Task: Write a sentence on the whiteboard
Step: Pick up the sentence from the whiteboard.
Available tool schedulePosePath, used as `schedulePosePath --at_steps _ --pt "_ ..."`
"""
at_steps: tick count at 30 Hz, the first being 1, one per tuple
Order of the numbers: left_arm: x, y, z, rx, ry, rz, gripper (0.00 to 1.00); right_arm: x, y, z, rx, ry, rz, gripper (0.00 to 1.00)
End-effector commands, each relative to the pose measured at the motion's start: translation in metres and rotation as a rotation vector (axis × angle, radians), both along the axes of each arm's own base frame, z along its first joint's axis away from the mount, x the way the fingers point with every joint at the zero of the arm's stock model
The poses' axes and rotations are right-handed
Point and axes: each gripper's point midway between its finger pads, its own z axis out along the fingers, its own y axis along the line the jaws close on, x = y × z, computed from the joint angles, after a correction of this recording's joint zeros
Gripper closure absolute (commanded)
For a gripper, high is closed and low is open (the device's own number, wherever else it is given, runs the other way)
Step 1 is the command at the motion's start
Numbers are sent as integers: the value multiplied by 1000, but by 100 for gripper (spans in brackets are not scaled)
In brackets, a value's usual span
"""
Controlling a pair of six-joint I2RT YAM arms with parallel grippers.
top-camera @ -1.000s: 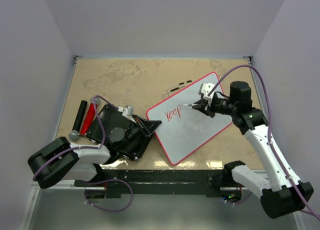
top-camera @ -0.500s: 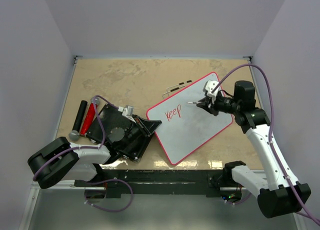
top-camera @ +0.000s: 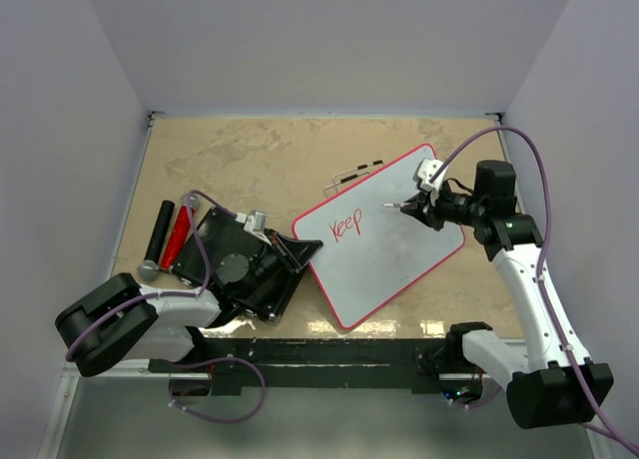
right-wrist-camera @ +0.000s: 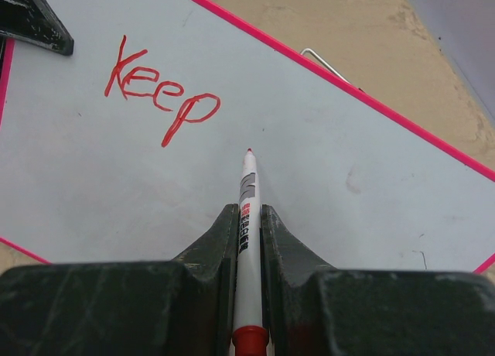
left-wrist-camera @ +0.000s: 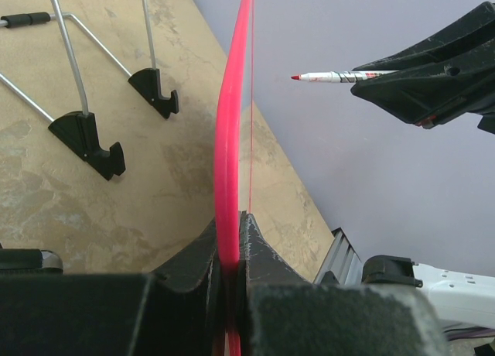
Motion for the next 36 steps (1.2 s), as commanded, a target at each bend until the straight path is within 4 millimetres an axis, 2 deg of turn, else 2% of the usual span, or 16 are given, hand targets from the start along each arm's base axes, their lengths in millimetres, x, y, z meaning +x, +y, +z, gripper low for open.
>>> schedulePosePath --at_steps 1,30,36 --pt "-4 -3 21 -9 -111 -31 100 -2 4 7 15 -24 36 100" --pt "-6 -4 20 -9 -107 -36 100 -10 8 1 20 -17 76 100" --pt "-6 -4 19 -6 -107 -39 100 -7 2 -1 -13 -23 54 100"
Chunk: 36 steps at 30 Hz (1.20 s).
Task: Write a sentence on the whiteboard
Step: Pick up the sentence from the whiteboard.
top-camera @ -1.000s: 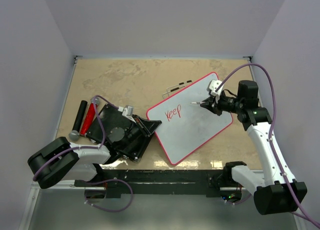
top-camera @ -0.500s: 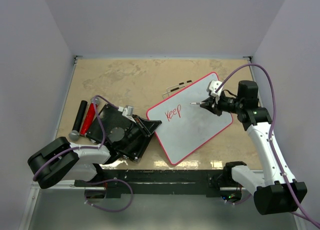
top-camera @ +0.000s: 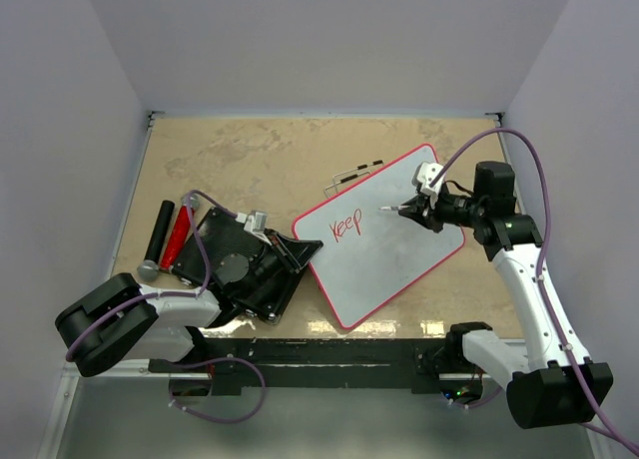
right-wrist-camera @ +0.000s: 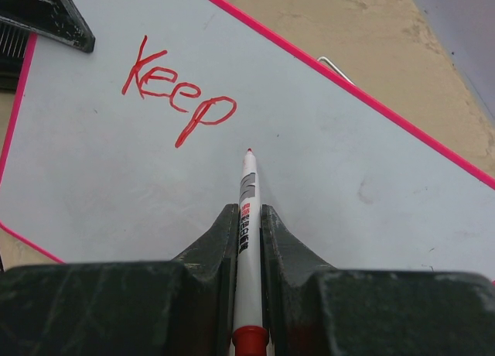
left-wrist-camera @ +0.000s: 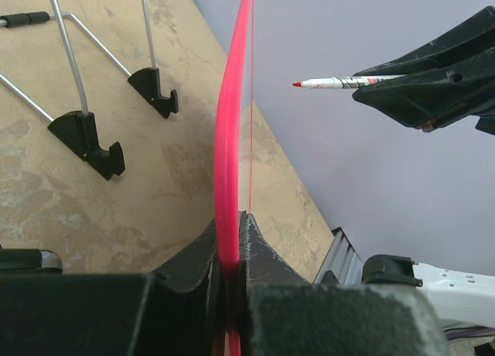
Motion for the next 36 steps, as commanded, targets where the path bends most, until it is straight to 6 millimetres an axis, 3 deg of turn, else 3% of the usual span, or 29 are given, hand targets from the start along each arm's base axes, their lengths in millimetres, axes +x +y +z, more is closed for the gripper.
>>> schedulePosePath --at_steps 1,23,36 --pt "-6 -4 20 -9 -108 -38 100 0 -5 1 -27 -22 -2 100" --pt "-5 -6 23 -8 -116 -43 100 13 -4 -10 -8 15 -25 100" --pt "-3 -8 23 -3 -114 -42 100 38 -5 -11 42 16 -116 100"
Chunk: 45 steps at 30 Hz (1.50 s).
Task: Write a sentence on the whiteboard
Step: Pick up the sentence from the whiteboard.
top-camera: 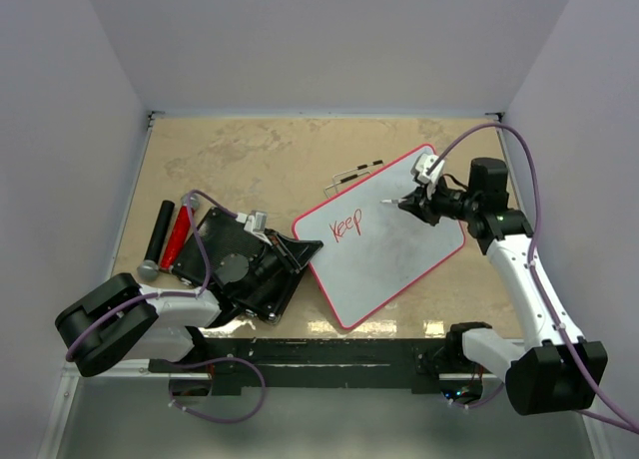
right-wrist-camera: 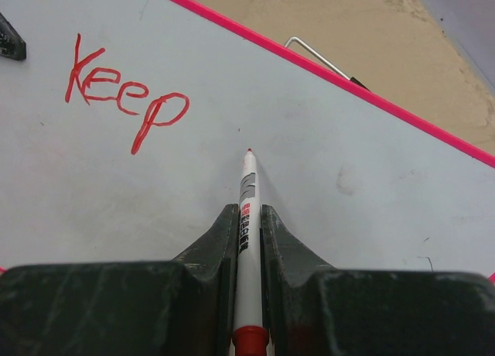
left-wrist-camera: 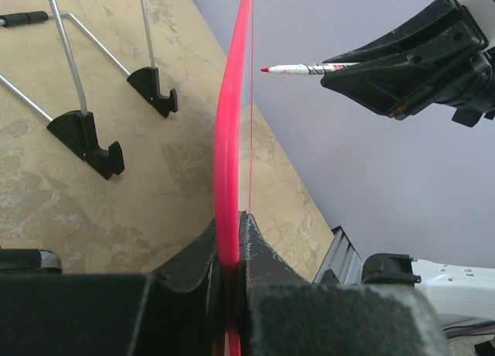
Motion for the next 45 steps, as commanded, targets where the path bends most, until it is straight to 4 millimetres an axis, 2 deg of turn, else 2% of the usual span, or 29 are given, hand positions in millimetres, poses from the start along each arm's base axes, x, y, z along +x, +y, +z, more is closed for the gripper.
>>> schedulePosePath --at_steps 1,13,18,29,45 --pt "-2 -8 23 -5 -112 -38 100 13 1 6 30 -21 -32 100" --pt "-5 -12 22 -3 -116 -65 100 16 13 -2 37 3 -18 100" --pt "-6 -12 22 -2 -115 -67 100 9 21 -3 39 14 24 100" --pt "-4 -11 23 -2 -116 -60 100 -7 16 -12 -33 32 84 100" --pt "-4 -13 23 1 -118 -66 100 11 6 6 -22 -35 -42 100"
